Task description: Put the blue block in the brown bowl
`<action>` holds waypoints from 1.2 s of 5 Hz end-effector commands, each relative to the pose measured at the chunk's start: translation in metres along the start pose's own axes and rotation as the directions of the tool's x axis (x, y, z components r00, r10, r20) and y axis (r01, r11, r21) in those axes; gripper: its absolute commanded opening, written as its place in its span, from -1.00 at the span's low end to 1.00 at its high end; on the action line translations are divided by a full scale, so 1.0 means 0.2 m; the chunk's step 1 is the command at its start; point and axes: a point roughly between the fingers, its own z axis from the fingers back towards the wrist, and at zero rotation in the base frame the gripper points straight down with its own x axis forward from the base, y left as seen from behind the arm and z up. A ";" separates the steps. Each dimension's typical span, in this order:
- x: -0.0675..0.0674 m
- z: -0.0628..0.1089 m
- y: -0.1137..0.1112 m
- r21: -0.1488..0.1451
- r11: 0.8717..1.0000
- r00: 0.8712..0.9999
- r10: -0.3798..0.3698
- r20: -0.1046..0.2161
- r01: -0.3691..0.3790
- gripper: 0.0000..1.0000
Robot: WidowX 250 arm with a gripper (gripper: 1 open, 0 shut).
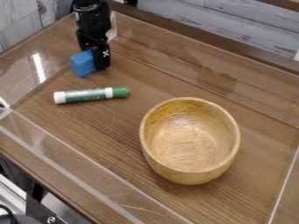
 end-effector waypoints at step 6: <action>-0.05 0.04 -0.11 0.012 0.995 0.994 -0.101 0.036 0.100 1.00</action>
